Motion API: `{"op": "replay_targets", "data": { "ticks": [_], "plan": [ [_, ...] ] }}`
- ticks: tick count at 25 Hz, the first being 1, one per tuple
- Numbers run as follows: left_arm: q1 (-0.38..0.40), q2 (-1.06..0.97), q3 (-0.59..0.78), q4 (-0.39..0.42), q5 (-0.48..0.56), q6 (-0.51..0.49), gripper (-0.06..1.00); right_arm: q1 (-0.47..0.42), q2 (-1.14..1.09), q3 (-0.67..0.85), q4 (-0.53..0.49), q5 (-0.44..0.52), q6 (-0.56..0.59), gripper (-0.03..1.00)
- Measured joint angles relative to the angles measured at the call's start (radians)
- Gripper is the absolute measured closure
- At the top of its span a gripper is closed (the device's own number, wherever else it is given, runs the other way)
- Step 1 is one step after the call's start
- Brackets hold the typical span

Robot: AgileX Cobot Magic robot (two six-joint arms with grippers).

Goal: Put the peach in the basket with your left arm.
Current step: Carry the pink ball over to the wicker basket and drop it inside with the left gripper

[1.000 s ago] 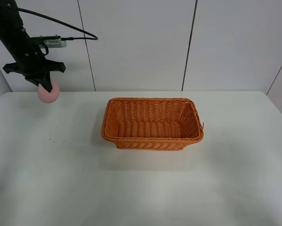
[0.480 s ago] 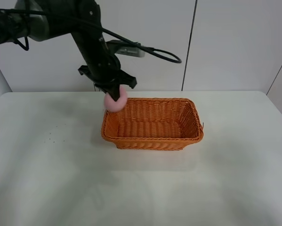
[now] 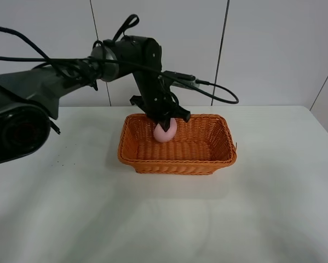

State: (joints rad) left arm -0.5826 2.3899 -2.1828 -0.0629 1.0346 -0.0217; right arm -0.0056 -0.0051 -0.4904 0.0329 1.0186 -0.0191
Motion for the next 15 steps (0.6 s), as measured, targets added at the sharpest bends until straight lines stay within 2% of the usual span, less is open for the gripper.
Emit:
{"op": "replay_targets", "data": {
  "ticks": [3, 5, 11, 15],
  "plan": [
    [0.000, 0.032, -0.003, 0.000, 0.004, 0.000, 0.88, 0.000, 0.000, 0.000, 0.000, 0.000, 0.000, 0.27],
    [0.000, 0.038, -0.003, 0.000, 0.009, 0.000, 0.81, 0.000, 0.000, 0.000, 0.000, 0.000, 0.000, 0.27],
    [0.000, 0.036, -0.005, -0.003, 0.022, -0.001, 0.28, 0.000, 0.000, 0.000, 0.000, 0.000, 0.000, 0.27],
    [0.008, 0.008, -0.023, -0.013, 0.070, -0.001, 0.18, 0.000, 0.000, 0.000, 0.000, 0.000, 0.000, 0.27]
  ]
}}
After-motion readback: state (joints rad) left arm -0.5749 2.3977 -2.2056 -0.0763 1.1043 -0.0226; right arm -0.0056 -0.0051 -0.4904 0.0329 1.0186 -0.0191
